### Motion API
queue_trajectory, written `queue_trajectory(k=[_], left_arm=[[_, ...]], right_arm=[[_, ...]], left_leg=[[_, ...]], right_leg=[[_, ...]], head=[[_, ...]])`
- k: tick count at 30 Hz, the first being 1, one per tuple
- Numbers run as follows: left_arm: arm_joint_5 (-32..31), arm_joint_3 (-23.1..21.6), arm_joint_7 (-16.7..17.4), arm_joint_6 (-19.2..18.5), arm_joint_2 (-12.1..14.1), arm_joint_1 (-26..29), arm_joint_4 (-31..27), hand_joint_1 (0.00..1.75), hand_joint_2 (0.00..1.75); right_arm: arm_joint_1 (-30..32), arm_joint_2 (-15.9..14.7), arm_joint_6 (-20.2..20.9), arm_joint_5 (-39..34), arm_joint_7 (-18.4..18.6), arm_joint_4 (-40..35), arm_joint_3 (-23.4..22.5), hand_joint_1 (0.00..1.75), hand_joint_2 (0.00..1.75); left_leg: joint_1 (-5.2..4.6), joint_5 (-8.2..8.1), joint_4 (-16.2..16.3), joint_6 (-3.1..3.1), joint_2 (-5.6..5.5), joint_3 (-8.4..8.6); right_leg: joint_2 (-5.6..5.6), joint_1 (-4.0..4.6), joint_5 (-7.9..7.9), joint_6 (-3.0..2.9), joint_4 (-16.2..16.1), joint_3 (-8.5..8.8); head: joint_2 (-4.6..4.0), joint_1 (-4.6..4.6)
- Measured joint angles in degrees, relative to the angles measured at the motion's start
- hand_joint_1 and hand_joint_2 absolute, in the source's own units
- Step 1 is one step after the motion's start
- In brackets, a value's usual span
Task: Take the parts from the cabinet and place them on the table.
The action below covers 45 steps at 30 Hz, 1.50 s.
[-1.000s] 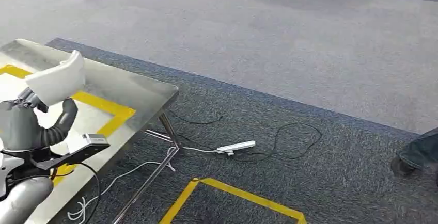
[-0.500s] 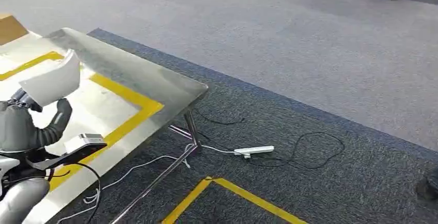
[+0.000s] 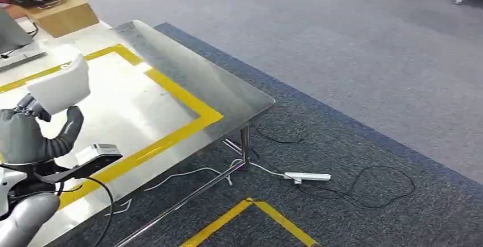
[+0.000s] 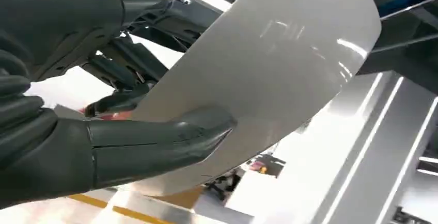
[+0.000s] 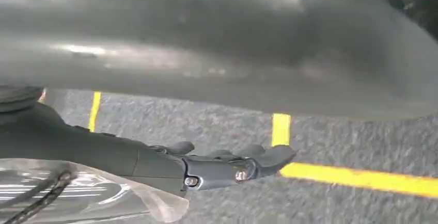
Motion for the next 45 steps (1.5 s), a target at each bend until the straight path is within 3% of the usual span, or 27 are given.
queue_trajectory(k=[2,4,6,8,11,12,13,17,18,19,20,22,23,25,27,28,29,32,33,35,37,39,41,42,43,44,45], left_arm=[[-0.2,0.1,0.0,0.0,0.1,0.3,0.0,1.75,1.75],[-0.3,0.2,0.2,-0.1,0.2,0.1,0.0,1.75,1.75],[-0.4,0.2,0.2,-0.1,0.1,0.0,0.0,1.75,1.75],[-0.4,0.2,0.4,-0.1,0.2,0.4,0.0,1.75,1.75],[-0.5,0.2,0.5,-0.2,0.2,0.4,0.0,1.75,1.75],[-0.5,0.2,0.5,-0.2,0.2,0.3,0.0,1.75,1.75],[-0.5,0.2,0.5,-0.2,0.2,0.2,0.0,1.75,1.75],[-0.7,0.6,0.7,-0.2,0.6,0.6,0.0,1.75,1.75],[-1.0,0.7,0.8,-0.3,0.6,0.7,0.0,1.75,1.75],[-1.2,0.7,0.9,-0.4,0.5,0.4,0.0,1.75,1.75],[-1.6,0.7,1.0,-0.4,0.6,0.3,0.0,1.75,1.75],[-1.8,0.7,1.2,-0.1,0.6,0.9,-0.1,1.75,1.75],[-1.8,0.7,1.2,0.0,0.7,1.2,0.0,1.75,1.75],[-1.8,0.8,1.3,0.0,0.8,1.6,-0.1,1.75,1.75],[-2.0,0.8,1.7,-0.4,0.8,1.5,-0.1,1.75,1.75],[-2.1,0.8,1.7,-0.6,0.8,1.5,0.0,1.75,1.75],[-2.2,0.9,1.8,-0.7,0.8,1.1,0.0,1.75,1.75],[-2.9,1.2,2.6,-0.9,0.9,1.0,0.0,1.75,1.75],[-3.2,1.3,2.8,-0.9,1.1,1.1,0.0,1.75,1.75],[-4.0,1.5,3.2,-1.2,1.3,0.5,0.1,1.75,1.75],[-4.7,1.5,3.8,-1.4,1.3,0.4,0.4,1.75,1.75],[-5.3,1.6,4.5,-1.6,1.8,1.3,0.6,1.75,1.75],[-6.6,1.7,5.6,-2.6,2.2,1.8,0.9,1.75,1.75],[-6.9,1.8,5.9,-2.8,2.4,1.9,1.1,1.75,1.75],[-7.0,1.9,6.0,-2.8,2.6,1.9,1.2,1.75,1.75],[-7.0,2.1,6.1,-2.8,2.7,1.8,1.4,1.75,1.75],[-7.2,2.1,6.2,-2.9,2.7,1.8,1.6,1.75,1.75]], right_arm=[[0.0,-0.1,0.0,0.0,-0.1,-0.1,0.0,0.00,0.00],[-0.1,-0.1,0.0,-0.1,-0.5,-0.3,0.0,0.00,0.00],[0.1,0.0,0.9,-0.2,-1.2,-0.2,0.0,0.00,0.00],[0.3,-0.3,0.3,-0.2,-0.5,-0.5,0.0,0.00,0.00],[0.2,-0.2,0.5,-0.3,-0.9,-0.6,0.0,0.00,0.00],[0.1,-0.2,0.7,-0.3,-1.0,-0.6,0.0,0.00,0.00],[0.1,-0.1,0.7,-0.3,-1.0,-0.6,0.0,0.00,0.00],[0.2,-0.6,-0.2,-0.2,0.1,-1.9,0.0,0.00,0.00],[0.1,-0.6,-0.2,-0.2,0.0,-1.9,0.0,0.00,0.00],[0.1,-0.6,0.0,-0.2,-0.5,-1.8,0.0,0.00,0.00],[0.1,-0.6,0.0,-0.2,-0.4,-1.8,0.0,0.00,0.00],[0.4,-1.2,-0.8,-0.3,0.6,-2.8,0.0,0.00,0.00],[0.7,-1.7,-1.0,-0.2,1.0,-3.4,0.1,0.00,0.00],[1.1,-2.2,-1.2,-0.2,1.1,-4.3,0.3,0.00,0.00],[0.9,-2.2,-1.2,-0.3,0.9,-4.4,0.4,0.00,0.00],[0.7,-2.2,-1.1,-0.3,0.5,-4.3,0.4,0.00,0.00],[0.8,-2.1,-0.9,-0.4,0.3,-4.3,0.4,0.00,0.00],[0.6,-2.1,-1.0,-1.1,-0.2,-4.1,0.4,0.00,0.00],[0.6,-2.1,-1.1,-1.2,-0.3,-4.1,0.4,0.00,0.00],[0.7,-1.9,-0.7,-1.3,-1.0,-4.0,0.4,0.00,0.00],[0.7,-1.7,-0.6,-1.5,-1.3,-3.6,0.4,0.00,0.00],[1.0,-1.7,-1.3,-1.8,-1.0,-3.8,0.5,0.00,0.00],[1.1,-1.7,-2.4,-1.9,-0.3,-4.5,0.7,0.00,0.00],[1.0,-1.7,-2.6,-1.9,-0.3,-4.8,0.7,0.00,0.00],[1.0,-1.7,-2.8,-1.9,-0.2,-5.1,0.8,0.00,0.00],[1.0,-1.7,-3.0,-1.9,-0.1,-5.3,0.9,0.00,0.00],[0.9,-1.7,-3.1,-1.9,-0.1,-5.4,1.0,0.00,0.00]], left_leg=[[0.19,-0.03,0.0,-0.47,-1.19,-0.18],[-0.19,-2.39,3.1,-1.12,4.43,-1.36],[0.04,-6.92,12.4,-1.52,6.25,-5.57],[0.15,-8.28,18.0,-1.58,6.35,-8.27],[0.05,-2.02,8.6,-0.97,7.09,-3.59],[-0.29,0.43,3.0,-0.33,8.84,-0.67],[-1.15,-0.71,1.0,0.12,11.62,0.45],[-1.29,-0.42,-0.2,0.92,9.26,0.19],[-0.57,0.07,-1.0,1.29,8.70,0.81],[-0.47,0.14,-1.1,1.49,7.99,0.88],[-0.41,0.19,-1.1,1.63,7.36,0.82],[-0.44,0.11,-1.1,1.77,6.04,0.81],[-0.44,0.11,-1.0,1.77,5.16,0.84],[-0.35,0.05,-1.0,1.69,3.53,0.95],[-0.13,-0.25,-0.5,1.24,1.99,1.05],[-0.04,-0.49,-0.3,0.87,1.40,0.88],[-0.27,-0.66,0.4,0.58,0.69,0.33],[0.27,-0.13,0.0,-0.36,-1.14,-0.14],[0.24,-0.50,0.4,-0.60,-0.40,-0.26],[-0.11,-3.13,4.5,-1.36,4.69,-2.13],[0.15,-6.96,13.3,-1.75,6.17,-6.35],[0.33,-7.25,17.1,-1.88,6.27,-8.31],[0.32,-2.88,11.0,-1.57,6.77,-5.32],[0.19,-0.41,5.9,-1.22,7.70,-2.78],[-0.17,0.80,1.6,-0.75,9.94,-0.69],[-0.94,-0.21,0.4,-0.60,11.38,0.00],[-0.84,-0.16,0.4,-0.41,10.85,-0.30]], right_leg=[[-1.23,-0.15,0.10,-0.69,-0.3,0.24],[-2.44,-0.01,-0.04,-1.47,-0.4,0.46],[-4.00,0.21,-0.22,-1.80,-0.3,0.59],[-5.44,0.31,-0.39,-1.95,-0.3,0.67],[-7.45,0.60,-0.87,-1.95,-0.3,1.33],[-8.14,0.70,-1.12,-1.88,-0.3,1.76],[-8.75,0.95,-1.32,-1.60,-0.4,1.95],[-11.59,1.23,-1.60,-0.62,-0.8,2.39],[-10.91,1.11,-2.18,-0.19,-0.7,1.88],[-7.19,0.96,-3.39,0.00,1.2,1.43],[-5.05,0.82,-5.43,0.10,5.2,-0.52],[-3.88,0.72,-8.90,0.40,14.3,-5.36],[-3.82,0.72,-9.10,0.52,17.0,-7.04],[-3.74,0.62,-5.43,0.62,13.9,-6.48],[-2.44,0.28,0.56,0.65,3.5,-2.06],[0.27,-0.03,-0.06,0.68,1.0,-0.71],[1.10,-0.26,-0.41,0.44,-0.4,0.42],[-0.68,0.31,-0.40,-0.53,0.1,0.19],[-1.51,-0.18,-0.14,-0.99,-0.3,0.40],[-2.73,0.02,-0.37,-1.62,-0.3,0.67],[-4.18,0.15,-0.60,-1.94,-0.3,0.79],[-5.58,0.16,-0.86,-2.01,-0.3,1.02],[-6.93,0.24,-1.23,-1.89,-0.3,1.52],[-7.52,0.31,-1.43,-1.80,-0.3,1.86],[-8.04,0.41,-1.63,-1.62,-0.3,2.13],[-8.62,0.89,-1.91,-1.20,-0.2,2.12],[-9.15,0.88,-1.91,-0.97,-0.3,2.09]], head=[[0.00,0.00],[0.00,-0.68],[0.00,-0.66],[0.00,-0.65],[0.00,-0.65],[0.00,-0.66],[0.00,-0.57],[0.00,-0.68],[0.00,-0.66],[0.00,-0.28],[0.00,-0.02],[0.00,0.11],[0.00,0.15],[0.00,0.18],[0.00,0.18],[0.00,0.07],[0.00,0.09],[0.00,0.11],[0.00,0.09],[0.00,-0.52],[0.00,-0.46],[0.00,-0.46],[0.00,-0.46],[0.00,-0.48],[0.00,-0.48],[0.00,-0.48],[0.00,-0.42]])
